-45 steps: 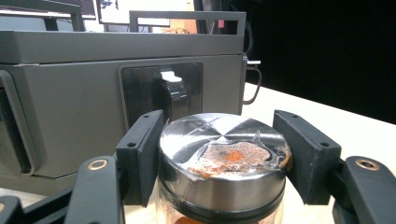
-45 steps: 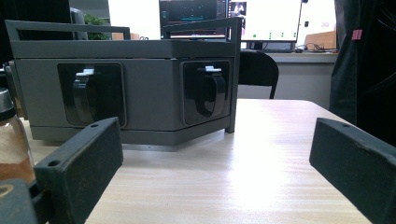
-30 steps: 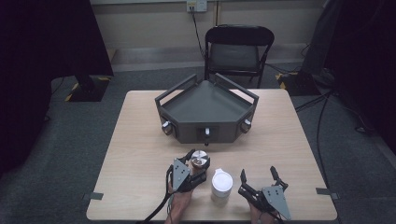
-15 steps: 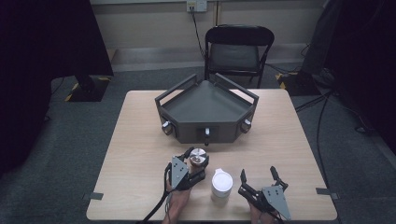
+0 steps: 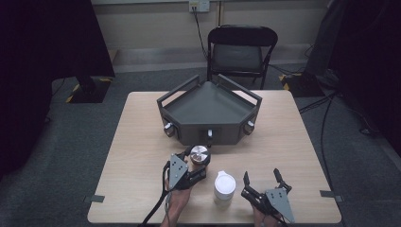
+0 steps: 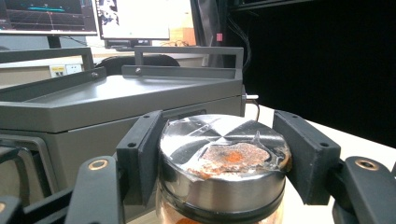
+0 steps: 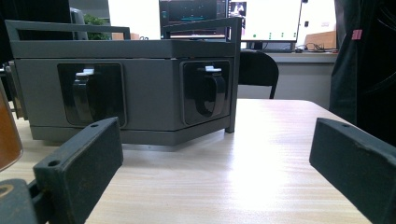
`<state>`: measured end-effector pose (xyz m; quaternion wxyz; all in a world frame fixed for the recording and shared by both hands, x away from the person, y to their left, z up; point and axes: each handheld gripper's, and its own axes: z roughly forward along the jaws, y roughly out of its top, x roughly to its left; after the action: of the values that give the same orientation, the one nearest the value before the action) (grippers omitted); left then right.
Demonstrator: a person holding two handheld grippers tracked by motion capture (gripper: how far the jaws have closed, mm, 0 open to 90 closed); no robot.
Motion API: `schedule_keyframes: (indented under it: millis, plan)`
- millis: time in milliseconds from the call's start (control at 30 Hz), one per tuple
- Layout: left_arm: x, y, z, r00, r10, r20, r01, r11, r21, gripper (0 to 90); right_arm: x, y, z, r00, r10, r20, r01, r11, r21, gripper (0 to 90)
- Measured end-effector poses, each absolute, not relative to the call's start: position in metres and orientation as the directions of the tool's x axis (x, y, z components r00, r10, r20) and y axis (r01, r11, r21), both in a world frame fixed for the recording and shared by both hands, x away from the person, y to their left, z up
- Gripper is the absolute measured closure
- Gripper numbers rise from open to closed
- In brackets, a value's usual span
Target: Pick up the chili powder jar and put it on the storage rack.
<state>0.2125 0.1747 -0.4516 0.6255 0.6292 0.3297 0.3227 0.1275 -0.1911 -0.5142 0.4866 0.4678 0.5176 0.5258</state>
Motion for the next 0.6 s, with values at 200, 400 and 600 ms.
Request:
schedule_keyframes:
  millis: [200, 400, 600]
  plan:
    - [0.214, 0.176, -0.446, 0.575, 0.818, -0.005, 0.012, -0.002, 1.0, 35.8, 0.127, -0.191, -0.514, -0.089, 0.996, -0.012, -0.027, 0.009, 1.0, 1.3]
    - [0.214, 0.178, -0.442, 0.572, 0.82, -0.01, 0.015, 0.002, 1.0, 35.8, 0.127, -0.191, -0.514, -0.088, 0.996, -0.012, -0.028, 0.01, 1.0, 1.3]
    - [0.216, 0.179, -0.437, 0.564, 0.826, -0.011, 0.016, 0.002, 1.0, 35.8, 0.127, -0.191, -0.514, -0.088, 0.996, -0.012, -0.028, 0.009, 1.0, 1.3]
